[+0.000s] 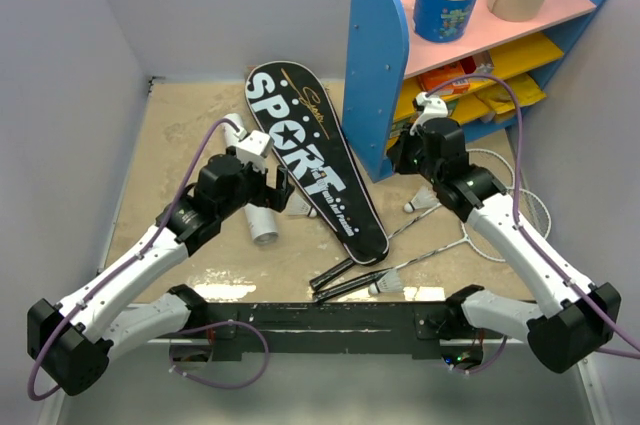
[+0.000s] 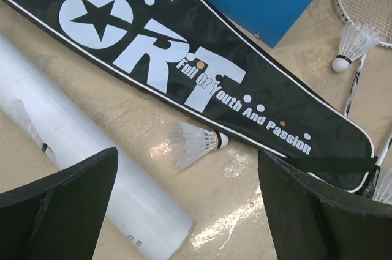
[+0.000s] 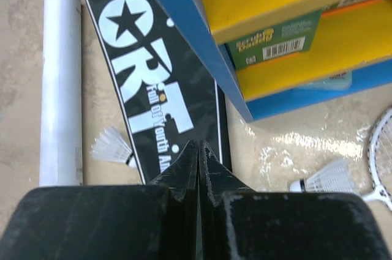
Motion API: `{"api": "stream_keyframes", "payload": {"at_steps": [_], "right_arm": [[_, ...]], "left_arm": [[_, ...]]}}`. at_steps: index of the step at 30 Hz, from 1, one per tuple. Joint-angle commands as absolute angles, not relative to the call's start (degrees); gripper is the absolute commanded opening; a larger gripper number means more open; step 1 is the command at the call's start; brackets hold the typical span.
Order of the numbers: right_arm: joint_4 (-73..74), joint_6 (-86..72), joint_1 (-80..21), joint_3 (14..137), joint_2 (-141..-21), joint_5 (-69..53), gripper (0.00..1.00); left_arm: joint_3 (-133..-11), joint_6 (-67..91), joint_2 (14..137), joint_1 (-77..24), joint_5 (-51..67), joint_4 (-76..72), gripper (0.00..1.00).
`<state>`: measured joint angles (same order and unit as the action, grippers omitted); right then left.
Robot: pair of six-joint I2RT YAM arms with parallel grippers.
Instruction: Pack up the badminton gear
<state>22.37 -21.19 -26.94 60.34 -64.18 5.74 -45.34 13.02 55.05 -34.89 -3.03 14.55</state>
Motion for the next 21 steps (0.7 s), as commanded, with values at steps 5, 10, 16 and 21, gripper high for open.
{"api": "stream_keyframes", "payload": {"at_steps": [5,10,16,21], "right_arm": [[3.55,-29.87,-22.42,54.24,-66.45,-2.88,0.00],[-6.41,-36.02,-18.99,48.96,-65.30,-15.10,0.00],[-13.61,-40.94,-18.02,49.04,-69.69,-24.42,0.00],[-17.31,-43.15,-17.40,49.39,-72.59,-25.75,0.00]], "left_arm": [[-43.86,13.71,53.26,-34.89,-0.79,11.95,1.00],[-42.89,13.71,52.74,-34.98,-0.44,11.43,1.00],[-42.63,13.54,52.91,-34.89,-0.26,10.81,1.00],[-42.54,13.36,52.91,-34.98,-0.35,10.81,1.00]]}}
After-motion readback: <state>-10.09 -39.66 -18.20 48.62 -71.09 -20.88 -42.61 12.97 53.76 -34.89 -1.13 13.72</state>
